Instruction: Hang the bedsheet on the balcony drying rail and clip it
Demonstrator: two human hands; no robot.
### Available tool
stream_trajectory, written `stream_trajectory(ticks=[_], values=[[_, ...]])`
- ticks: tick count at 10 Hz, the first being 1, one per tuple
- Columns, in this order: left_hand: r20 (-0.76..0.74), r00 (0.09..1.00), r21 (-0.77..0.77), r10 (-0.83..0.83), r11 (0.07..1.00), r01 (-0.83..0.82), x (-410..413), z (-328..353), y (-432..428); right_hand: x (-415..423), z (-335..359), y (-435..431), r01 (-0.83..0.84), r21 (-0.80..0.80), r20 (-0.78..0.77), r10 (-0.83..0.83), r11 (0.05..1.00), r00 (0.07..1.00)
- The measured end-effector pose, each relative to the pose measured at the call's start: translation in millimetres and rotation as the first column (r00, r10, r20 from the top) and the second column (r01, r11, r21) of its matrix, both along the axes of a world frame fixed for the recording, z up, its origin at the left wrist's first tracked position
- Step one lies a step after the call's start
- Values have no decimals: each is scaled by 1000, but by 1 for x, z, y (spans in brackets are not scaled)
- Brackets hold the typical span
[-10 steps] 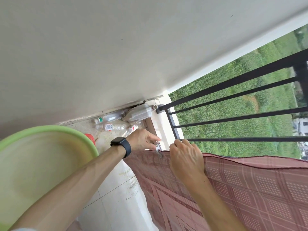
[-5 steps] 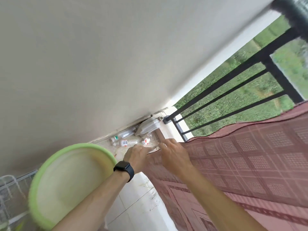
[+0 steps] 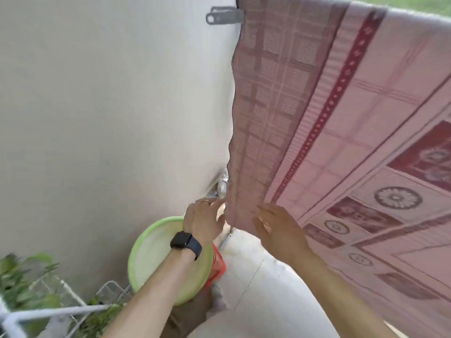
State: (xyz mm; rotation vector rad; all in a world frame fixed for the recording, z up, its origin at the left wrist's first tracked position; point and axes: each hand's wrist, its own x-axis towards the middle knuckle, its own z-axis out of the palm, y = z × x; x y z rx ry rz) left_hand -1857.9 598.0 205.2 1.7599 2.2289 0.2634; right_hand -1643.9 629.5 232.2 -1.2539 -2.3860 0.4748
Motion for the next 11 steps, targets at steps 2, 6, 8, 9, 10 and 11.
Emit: stream_trajectory(ticks=[2,6,8,9,10,11], values=[[-195,970,79,-148,983,165,64,66,-9,88,59,-44,189,20,-37,-189,982,981],[-373,915,596,-151,717,361,158,275,95,189,252,10,510,497,-22,-578,702,816],[-373,912,530,-171,768,360,176,281,113,202,265,29,532,474,106,-646,701,756],[-355,919,521,-172,779,347,174,278,113,199,265,26,519,445,116,-622,730,775],[-366,915,477,-168,811,339,174,281,114,202,281,14,497,374,76,-560,783,825],[-332,924,450,-189,829,332,180,281,111,215,331,-23,387,128,-330,-328,913,885]])
